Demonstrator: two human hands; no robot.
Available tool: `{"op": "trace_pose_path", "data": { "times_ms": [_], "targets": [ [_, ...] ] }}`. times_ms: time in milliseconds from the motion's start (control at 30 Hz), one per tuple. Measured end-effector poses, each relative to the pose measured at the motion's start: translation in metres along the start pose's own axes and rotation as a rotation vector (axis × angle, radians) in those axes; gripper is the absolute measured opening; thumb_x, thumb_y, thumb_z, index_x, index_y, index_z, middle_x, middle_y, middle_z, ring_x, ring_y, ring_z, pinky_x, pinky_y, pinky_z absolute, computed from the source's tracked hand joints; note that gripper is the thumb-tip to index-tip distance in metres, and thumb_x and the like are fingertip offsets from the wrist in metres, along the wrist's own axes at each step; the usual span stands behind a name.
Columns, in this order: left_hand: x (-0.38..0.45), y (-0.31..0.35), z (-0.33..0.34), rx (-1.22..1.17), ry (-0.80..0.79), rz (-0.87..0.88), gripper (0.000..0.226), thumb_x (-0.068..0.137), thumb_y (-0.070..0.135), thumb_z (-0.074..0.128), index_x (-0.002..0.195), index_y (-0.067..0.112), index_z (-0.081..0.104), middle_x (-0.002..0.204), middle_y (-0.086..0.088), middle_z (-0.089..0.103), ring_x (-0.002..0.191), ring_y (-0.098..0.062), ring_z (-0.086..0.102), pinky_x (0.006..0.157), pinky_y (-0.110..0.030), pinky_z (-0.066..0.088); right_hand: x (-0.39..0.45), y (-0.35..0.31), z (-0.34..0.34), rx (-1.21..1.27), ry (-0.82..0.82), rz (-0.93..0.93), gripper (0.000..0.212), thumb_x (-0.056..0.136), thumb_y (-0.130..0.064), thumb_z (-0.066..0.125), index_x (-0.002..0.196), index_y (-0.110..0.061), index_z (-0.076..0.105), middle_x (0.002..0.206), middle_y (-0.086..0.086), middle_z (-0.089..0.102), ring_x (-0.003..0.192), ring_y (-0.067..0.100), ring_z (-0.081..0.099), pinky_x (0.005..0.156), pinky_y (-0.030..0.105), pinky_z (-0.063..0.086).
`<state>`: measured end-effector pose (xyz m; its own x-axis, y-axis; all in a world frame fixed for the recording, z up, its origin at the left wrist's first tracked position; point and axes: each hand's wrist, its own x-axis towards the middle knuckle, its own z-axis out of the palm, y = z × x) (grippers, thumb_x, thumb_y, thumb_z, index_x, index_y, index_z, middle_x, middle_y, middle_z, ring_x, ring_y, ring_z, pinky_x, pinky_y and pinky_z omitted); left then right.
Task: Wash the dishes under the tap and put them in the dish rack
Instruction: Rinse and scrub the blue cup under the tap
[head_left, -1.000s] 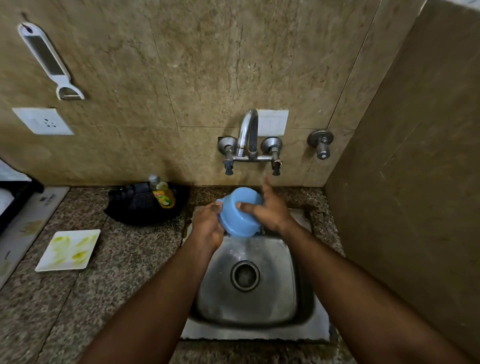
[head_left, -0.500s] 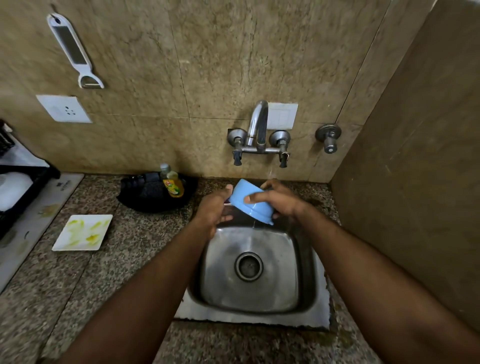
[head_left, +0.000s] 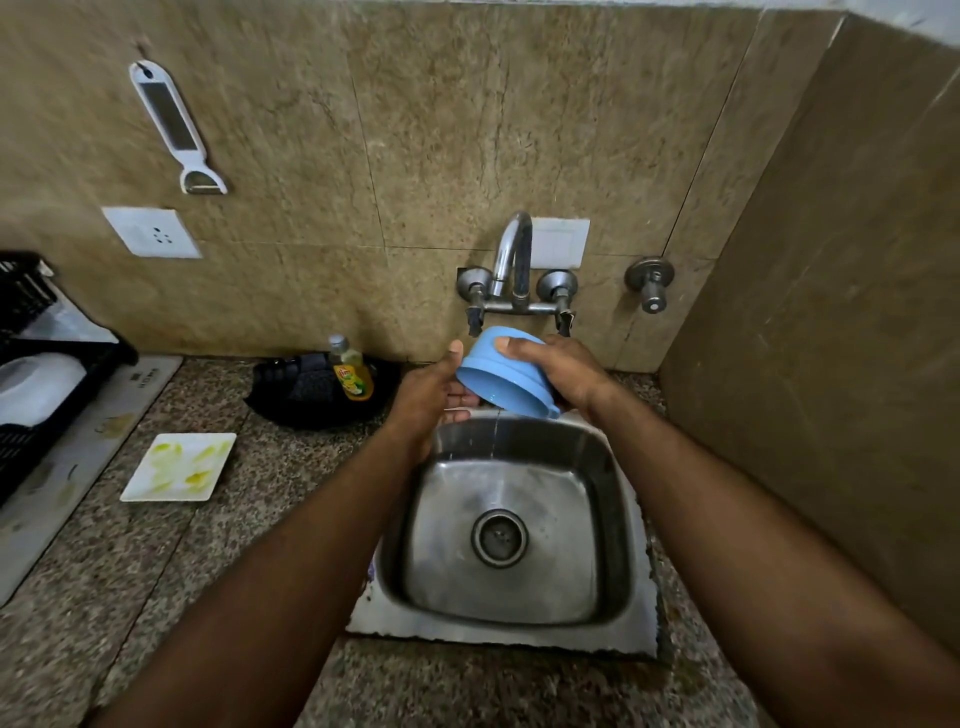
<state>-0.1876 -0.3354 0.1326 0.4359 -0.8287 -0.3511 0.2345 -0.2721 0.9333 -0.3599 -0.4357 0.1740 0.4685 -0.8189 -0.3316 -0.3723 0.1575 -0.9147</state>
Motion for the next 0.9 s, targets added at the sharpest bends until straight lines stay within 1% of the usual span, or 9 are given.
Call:
{"op": "trace_pose_path", "data": {
  "times_ms": [67, 133, 300, 433, 567, 633, 733, 833, 900],
  "targets": [
    [-0.001, 0.004, 0.002, 0.007, 0.005, 0.006, 0.061, 0.092, 0.066, 0.06, 0.112, 0.01, 0.073, 0.1, -0.015, 0.079, 0.102, -0.033, 0.075, 0.089, -0.044, 0.059, -0.002, -0.003, -0.001, 0.011, 0.006, -0.022, 0.05, 0.069, -0.058, 0.085, 0.097, -0.017, 0.077, 0.087, 0.002, 0.08, 0.084, 0.024, 0.078, 0.085, 0.043, 0.063],
    [-0.003, 0.008, 0.003, 0.018, 0.012, 0.012, 0.061, 0.092, 0.067, 0.06, 0.112, 0.011, 0.073, 0.1, -0.016, 0.079, 0.1, -0.031, 0.076, 0.087, -0.043, 0.06, -0.003, -0.006, -0.003, 0.005, 0.011, -0.035, 0.05, 0.07, -0.058, 0.084, 0.097, -0.016, 0.077, 0.086, 0.002, 0.08, 0.081, 0.023, 0.078, 0.083, 0.042, 0.062],
    [-0.009, 0.016, 0.004, 0.024, 0.008, 0.008, 0.06, 0.094, 0.065, 0.057, 0.111, 0.01, 0.072, 0.101, -0.019, 0.078, 0.091, -0.026, 0.075, 0.075, -0.035, 0.059, -0.002, -0.011, -0.004, -0.009, 0.023, -0.052, 0.061, 0.062, -0.065, 0.084, 0.097, -0.015, 0.079, 0.087, 0.0, 0.08, 0.082, 0.021, 0.078, 0.087, 0.044, 0.063],
    [-0.013, 0.02, 0.005, 0.037, 0.003, 0.007, 0.061, 0.094, 0.067, 0.056, 0.111, 0.01, 0.071, 0.099, -0.017, 0.079, 0.089, -0.025, 0.077, 0.085, -0.041, 0.057, -0.004, -0.014, -0.004, 0.007, 0.017, -0.072, 0.059, 0.062, -0.063, 0.085, 0.096, -0.015, 0.079, 0.088, 0.0, 0.081, 0.083, 0.021, 0.078, 0.089, 0.046, 0.062],
    [-0.017, 0.023, 0.005, 0.034, 0.013, 0.004, 0.064, 0.094, 0.067, 0.056, 0.112, 0.007, 0.071, 0.096, -0.02, 0.078, 0.084, -0.024, 0.075, 0.081, -0.039, 0.056, -0.007, -0.015, -0.005, 0.014, 0.012, -0.092, 0.058, 0.062, -0.061, 0.086, 0.096, -0.015, 0.079, 0.089, 0.001, 0.081, 0.084, 0.021, 0.078, 0.091, 0.048, 0.061],
    [-0.019, 0.023, 0.006, 0.033, 0.017, 0.013, 0.063, 0.094, 0.067, 0.056, 0.11, 0.007, 0.071, 0.102, -0.024, 0.077, 0.087, -0.027, 0.074, 0.082, -0.04, 0.057, -0.008, -0.016, -0.006, 0.009, 0.02, -0.103, 0.056, 0.063, -0.061, 0.086, 0.095, -0.015, 0.08, 0.088, 0.0, 0.081, 0.084, 0.021, 0.078, 0.09, 0.047, 0.062],
    [-0.022, 0.025, 0.007, 0.018, 0.019, 0.02, 0.061, 0.094, 0.066, 0.057, 0.108, 0.009, 0.072, 0.109, -0.027, 0.074, 0.092, -0.029, 0.073, 0.086, -0.043, 0.057, -0.006, -0.017, -0.007, 0.01, 0.026, -0.111, 0.062, 0.058, -0.064, 0.088, 0.096, -0.016, 0.081, 0.091, 0.001, 0.081, 0.088, 0.024, 0.078, 0.092, 0.052, 0.06],
    [-0.025, 0.028, 0.007, 0.017, 0.023, 0.023, 0.061, 0.094, 0.066, 0.056, 0.11, 0.009, 0.072, 0.109, -0.026, 0.075, 0.094, -0.03, 0.073, 0.083, -0.041, 0.057, -0.006, -0.018, -0.007, -0.005, 0.025, -0.116, 0.065, 0.055, -0.067, 0.088, 0.097, -0.018, 0.081, 0.091, 0.002, 0.081, 0.088, 0.024, 0.078, 0.091, 0.053, 0.06],
    [-0.026, 0.029, 0.008, 0.021, 0.027, 0.027, 0.061, 0.095, 0.066, 0.055, 0.111, 0.009, 0.072, 0.107, -0.024, 0.076, 0.099, -0.033, 0.075, 0.085, -0.042, 0.057, -0.007, -0.021, -0.008, -0.018, 0.028, -0.131, 0.067, 0.055, -0.069, 0.088, 0.098, -0.019, 0.081, 0.092, 0.0, 0.081, 0.088, 0.023, 0.078, 0.092, 0.052, 0.06]
  ]
}}
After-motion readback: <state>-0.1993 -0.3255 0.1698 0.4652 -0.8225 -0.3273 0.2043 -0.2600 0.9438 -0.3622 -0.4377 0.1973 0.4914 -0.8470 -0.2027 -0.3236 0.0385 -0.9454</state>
